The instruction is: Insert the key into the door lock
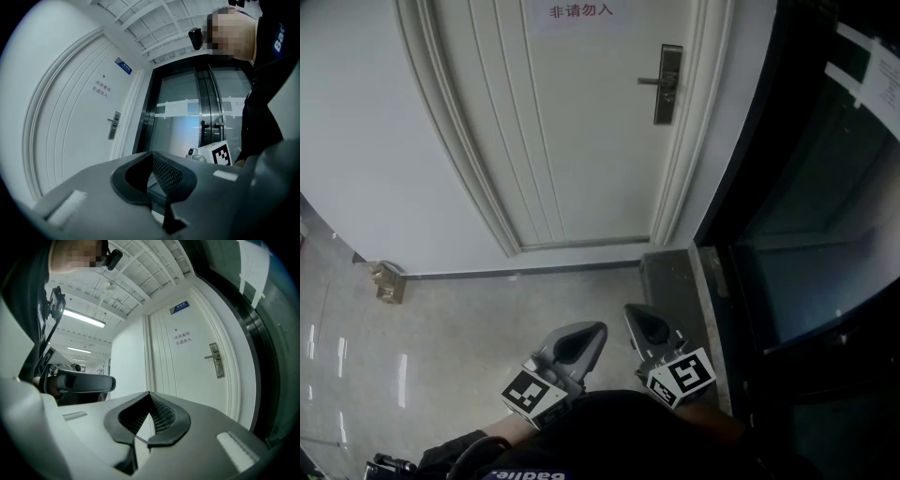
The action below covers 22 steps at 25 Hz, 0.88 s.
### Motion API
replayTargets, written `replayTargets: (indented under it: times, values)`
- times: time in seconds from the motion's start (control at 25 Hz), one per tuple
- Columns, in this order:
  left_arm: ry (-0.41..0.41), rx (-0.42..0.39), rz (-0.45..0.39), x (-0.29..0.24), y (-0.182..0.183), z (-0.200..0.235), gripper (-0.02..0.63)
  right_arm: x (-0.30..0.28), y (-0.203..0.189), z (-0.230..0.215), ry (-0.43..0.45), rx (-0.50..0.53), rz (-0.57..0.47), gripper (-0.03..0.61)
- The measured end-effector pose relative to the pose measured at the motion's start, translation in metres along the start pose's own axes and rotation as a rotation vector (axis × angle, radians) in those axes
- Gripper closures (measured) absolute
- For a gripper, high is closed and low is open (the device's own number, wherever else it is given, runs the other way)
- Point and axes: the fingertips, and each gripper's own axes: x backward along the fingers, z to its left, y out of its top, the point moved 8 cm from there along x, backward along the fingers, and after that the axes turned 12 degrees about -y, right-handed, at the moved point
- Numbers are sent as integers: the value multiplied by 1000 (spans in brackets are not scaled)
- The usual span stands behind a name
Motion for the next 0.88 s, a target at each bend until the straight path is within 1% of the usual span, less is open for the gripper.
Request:
replayTargets:
  times: [0.32, 0.44, 0.6, 0.88]
  values:
    - [-5, 8, -5, 7, -5, 2, 597, 0, -5, 7, 7, 1, 11, 577]
    - [-3, 10, -9, 8, -12, 4, 597, -1, -8, 9, 16, -2, 25, 577]
    - [-4, 17, 2, 5, -7, 1, 597, -2, -11, 8, 29, -8, 43, 577]
    - [-7, 2, 9, 2, -13, 4, 597, -3, -11, 7, 47, -5, 59, 577]
